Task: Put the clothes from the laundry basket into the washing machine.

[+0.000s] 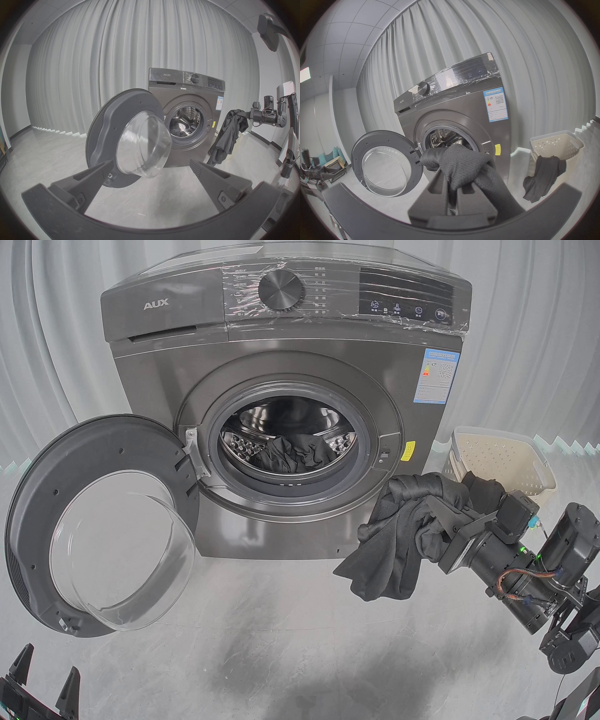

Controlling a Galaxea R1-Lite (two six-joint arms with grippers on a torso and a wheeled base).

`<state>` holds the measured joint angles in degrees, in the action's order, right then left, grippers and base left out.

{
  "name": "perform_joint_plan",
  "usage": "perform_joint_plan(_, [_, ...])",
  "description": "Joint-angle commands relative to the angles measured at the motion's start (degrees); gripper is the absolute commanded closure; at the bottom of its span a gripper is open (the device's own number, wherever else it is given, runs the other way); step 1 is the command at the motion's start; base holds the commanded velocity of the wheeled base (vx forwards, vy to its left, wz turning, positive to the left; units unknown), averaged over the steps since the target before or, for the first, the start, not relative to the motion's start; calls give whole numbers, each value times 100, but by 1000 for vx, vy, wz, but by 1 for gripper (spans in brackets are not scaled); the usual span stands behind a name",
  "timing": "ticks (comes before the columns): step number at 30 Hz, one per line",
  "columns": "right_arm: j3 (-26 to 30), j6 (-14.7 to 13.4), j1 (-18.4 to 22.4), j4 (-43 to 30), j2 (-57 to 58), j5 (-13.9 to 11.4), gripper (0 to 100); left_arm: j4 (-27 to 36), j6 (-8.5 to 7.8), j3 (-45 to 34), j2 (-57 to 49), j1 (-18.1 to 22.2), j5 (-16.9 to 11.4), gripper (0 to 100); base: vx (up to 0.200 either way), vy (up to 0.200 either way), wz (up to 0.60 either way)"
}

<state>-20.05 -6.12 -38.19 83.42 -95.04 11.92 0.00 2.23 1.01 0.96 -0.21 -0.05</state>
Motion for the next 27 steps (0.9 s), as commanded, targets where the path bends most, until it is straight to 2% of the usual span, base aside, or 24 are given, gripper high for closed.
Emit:
perform_joint_plan(1, [-25, -38, -145, -1, -217, -58, 100, -9, -12, -92, -96, 3, 31, 0, 0, 0, 0])
perform_joint_plan(9, [-280, -74, -320, -28, -278, -41, 100, 0, -56, -92, -96, 3, 22, 0, 0, 0, 0])
perform_joint_plan(14, [-306, -91, -399, 69, -525, 3, 100, 0, -223, -101, -96, 21, -4, 0, 0, 0, 0])
perform_joint_plan(20, [-491, -126, -637, 78, -692, 29, 100, 0, -241, -101, -96, 21, -13, 0, 0, 0, 0])
perform_joint_plan(23, [-561, -135, -760, 95, -832, 47, 100, 0, -249, -101, -96, 21, -188, 0, 0, 0, 0])
perform_joint_plan(27, [-587, -135, -821, 95, -859, 47, 100, 0, -258, -101, -96, 21, -215, 0, 0, 0, 0])
